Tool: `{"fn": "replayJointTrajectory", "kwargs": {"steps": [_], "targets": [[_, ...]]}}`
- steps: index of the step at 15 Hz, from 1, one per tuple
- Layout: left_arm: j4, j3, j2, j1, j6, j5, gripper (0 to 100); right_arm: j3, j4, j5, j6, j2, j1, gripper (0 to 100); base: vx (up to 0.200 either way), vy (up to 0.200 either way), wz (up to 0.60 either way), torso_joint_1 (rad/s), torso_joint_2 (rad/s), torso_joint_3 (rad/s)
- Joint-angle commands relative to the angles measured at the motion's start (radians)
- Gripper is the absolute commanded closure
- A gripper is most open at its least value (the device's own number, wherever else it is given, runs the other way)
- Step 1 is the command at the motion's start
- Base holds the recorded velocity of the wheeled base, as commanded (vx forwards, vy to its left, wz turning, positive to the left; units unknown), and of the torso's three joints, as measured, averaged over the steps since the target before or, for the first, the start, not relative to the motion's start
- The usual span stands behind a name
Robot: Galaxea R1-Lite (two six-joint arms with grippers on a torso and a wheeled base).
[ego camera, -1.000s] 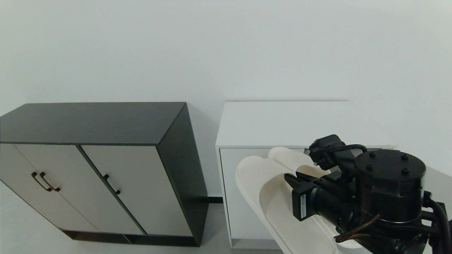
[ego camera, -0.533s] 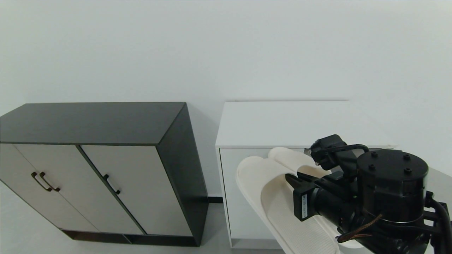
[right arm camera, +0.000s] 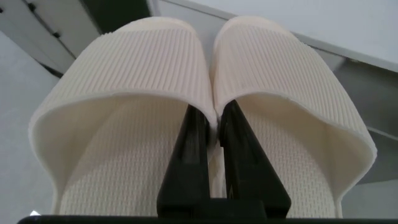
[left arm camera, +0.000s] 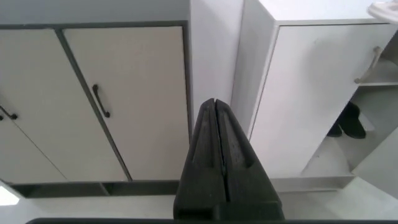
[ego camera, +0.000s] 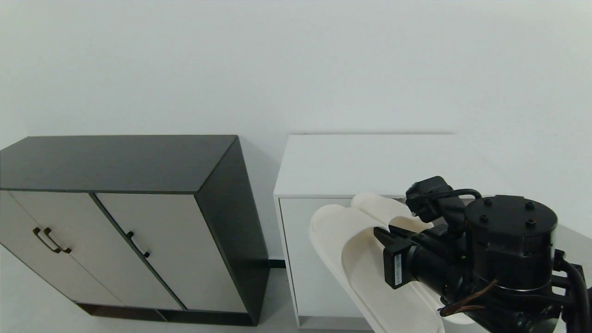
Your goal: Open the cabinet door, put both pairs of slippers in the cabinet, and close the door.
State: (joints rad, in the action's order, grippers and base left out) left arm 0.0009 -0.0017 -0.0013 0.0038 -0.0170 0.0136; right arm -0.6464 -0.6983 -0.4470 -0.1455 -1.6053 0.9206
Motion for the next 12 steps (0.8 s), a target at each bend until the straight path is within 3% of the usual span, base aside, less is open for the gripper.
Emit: {"fn": "replayJointTrajectory", "kwargs": {"steps": [1, 12], "targets": [[0.001, 0.0, 0.001, -0.001, 0.0, 0.0, 100, 0.002, -0.001, 0.001, 0.0, 0.004, 0.006, 100, 0.0, -0.2, 0.0, 0.007, 0.0, 0.002], [0.001, 0.0, 0.001, 0.001, 0.0, 0.0, 100, 0.01, -0.001, 0.004, 0.006, 0.019, 0.015, 100, 0.0, -0.2, 0.0, 0.001, 0.0, 0.003]]}}
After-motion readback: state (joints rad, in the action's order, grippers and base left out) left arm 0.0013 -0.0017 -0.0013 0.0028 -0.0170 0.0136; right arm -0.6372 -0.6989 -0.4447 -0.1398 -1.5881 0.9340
